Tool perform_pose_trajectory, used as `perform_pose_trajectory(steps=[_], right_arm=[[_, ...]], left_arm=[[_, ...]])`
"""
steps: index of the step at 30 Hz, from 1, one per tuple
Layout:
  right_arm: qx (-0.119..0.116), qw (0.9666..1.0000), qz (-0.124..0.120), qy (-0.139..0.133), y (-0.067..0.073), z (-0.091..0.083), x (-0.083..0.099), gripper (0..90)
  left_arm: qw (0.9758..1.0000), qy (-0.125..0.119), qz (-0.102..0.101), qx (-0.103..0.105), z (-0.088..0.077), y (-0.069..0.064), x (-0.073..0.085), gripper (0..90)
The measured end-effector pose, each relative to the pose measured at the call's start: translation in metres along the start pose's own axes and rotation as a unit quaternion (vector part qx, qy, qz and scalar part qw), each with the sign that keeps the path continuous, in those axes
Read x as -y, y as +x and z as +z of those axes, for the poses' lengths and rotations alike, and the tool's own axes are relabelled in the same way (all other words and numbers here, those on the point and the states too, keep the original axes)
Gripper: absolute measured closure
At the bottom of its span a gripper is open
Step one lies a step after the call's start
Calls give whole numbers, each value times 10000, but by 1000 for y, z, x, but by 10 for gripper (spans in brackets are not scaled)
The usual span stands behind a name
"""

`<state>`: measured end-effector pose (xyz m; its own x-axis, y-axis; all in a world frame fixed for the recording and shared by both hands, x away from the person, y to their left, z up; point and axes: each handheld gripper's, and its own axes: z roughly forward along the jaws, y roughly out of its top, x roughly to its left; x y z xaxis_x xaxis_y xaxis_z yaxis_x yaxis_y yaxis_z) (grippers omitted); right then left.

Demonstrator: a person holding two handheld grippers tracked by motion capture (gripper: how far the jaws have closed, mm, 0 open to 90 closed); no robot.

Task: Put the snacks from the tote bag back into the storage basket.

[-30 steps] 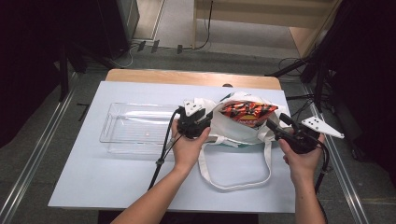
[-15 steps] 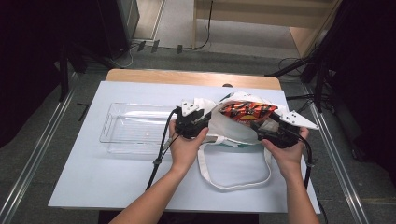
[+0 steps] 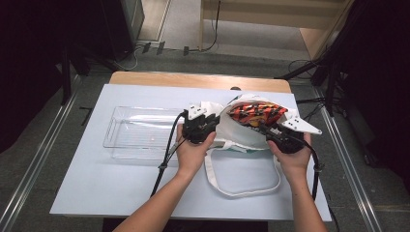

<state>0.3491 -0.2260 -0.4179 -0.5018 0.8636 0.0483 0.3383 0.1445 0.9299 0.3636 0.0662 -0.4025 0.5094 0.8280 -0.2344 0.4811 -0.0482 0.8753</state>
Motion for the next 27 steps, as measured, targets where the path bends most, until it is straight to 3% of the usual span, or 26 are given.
perform_pose_trajectory(steps=[5, 13, 23, 27], right_arm=[[1, 10000, 28, -63, -1, -3, 0, 786], [-75, 9989, 189, -425, -1, -13, -12, 897], [-107, 9974, 222, -678, 5, -22, -30, 900], [-115, 9960, 312, -831, 6, -25, -37, 900]], left_arm=[[10000, 3, 49, 12, 1, -1, 0, 780], [9996, 71, 260, -113, 3, -5, 1, 791], [9990, 99, 335, -266, 2, -3, 2, 813], [9981, 88, 507, -343, 1, -7, 2, 826]])
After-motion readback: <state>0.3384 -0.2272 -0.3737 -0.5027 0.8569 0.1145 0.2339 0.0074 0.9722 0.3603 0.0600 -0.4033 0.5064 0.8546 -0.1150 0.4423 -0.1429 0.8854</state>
